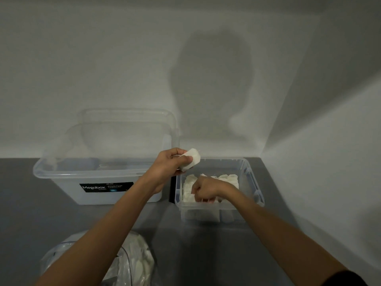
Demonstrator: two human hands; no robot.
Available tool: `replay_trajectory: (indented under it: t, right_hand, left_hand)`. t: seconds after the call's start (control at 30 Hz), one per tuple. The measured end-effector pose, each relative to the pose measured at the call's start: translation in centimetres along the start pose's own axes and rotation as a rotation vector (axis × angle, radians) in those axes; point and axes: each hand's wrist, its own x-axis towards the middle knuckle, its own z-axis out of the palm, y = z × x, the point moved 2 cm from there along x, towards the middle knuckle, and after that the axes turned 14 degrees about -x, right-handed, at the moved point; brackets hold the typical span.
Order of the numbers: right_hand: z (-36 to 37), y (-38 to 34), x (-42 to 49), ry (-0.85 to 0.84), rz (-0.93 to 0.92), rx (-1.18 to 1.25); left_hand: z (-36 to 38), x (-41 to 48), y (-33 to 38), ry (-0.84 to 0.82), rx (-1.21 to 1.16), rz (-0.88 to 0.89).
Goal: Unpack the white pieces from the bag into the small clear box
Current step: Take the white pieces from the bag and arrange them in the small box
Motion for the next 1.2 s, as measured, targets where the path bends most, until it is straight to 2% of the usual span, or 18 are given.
replay_trajectory:
  t: [0.13, 0.37, 0.47, 0.6, 0.67, 0.73, 0.77, 0.87, 1.03, 1.2]
  right_hand:
    - [1.5, -0.9, 1.8, -0.061, 0.021, -0.180]
    - [1.2, -0.9, 1.2, 0.062, -0.009, -0.122]
    - [-0.9, -0.4, -0.4, 0.135, -0.008, 0.107]
    - [-4.5, 0.9, -3.3, 0.436, -0.052, 0.362]
    - [-5.6, 1.5, -4.7, 0.532, -0.044, 0.605]
    - [-6.0, 1.6, -5.5, 0.506, -0.080, 0.755]
    - [-6.1, 1.6, -5.7, 0.478, -0.094, 0.750]
    - [-5.7, 1.7, -5.7, 0.441, -0.114, 0.605]
    - [-4.5, 2.8, -4.1, 0.459, -0.039, 0.402]
    - [-1.4, 3.4, -1.2, 0.111, 0.068, 0.208]
  left_hand:
    - [0.0, -0.2, -0.2, 0.000, -0.028, -0.031]
    - [0.2, -0.7, -0.5, -0.034, -0.091, -0.036]
    - [0.2, -0.6, -0.8, -0.035, -0.134, -0.059]
    - [0.5, -0.4, -1.1, -0.028, -0.152, -0.067]
    - [0.7, -0.4, -1.2, -0.025, -0.148, -0.069]
    - [1.1, -0.4, -1.4, -0.032, -0.137, -0.068]
    - [1.3, -0.4, -1.5, -0.041, -0.125, -0.066]
    - [1.8, -0.5, -1.9, -0.062, -0.038, -0.035]
    - [1.5, -0.6, -2.2, -0.027, 0.284, 0.128]
    - [0.6, -0.7, -2.4, -0.003, 0.357, 0.181]
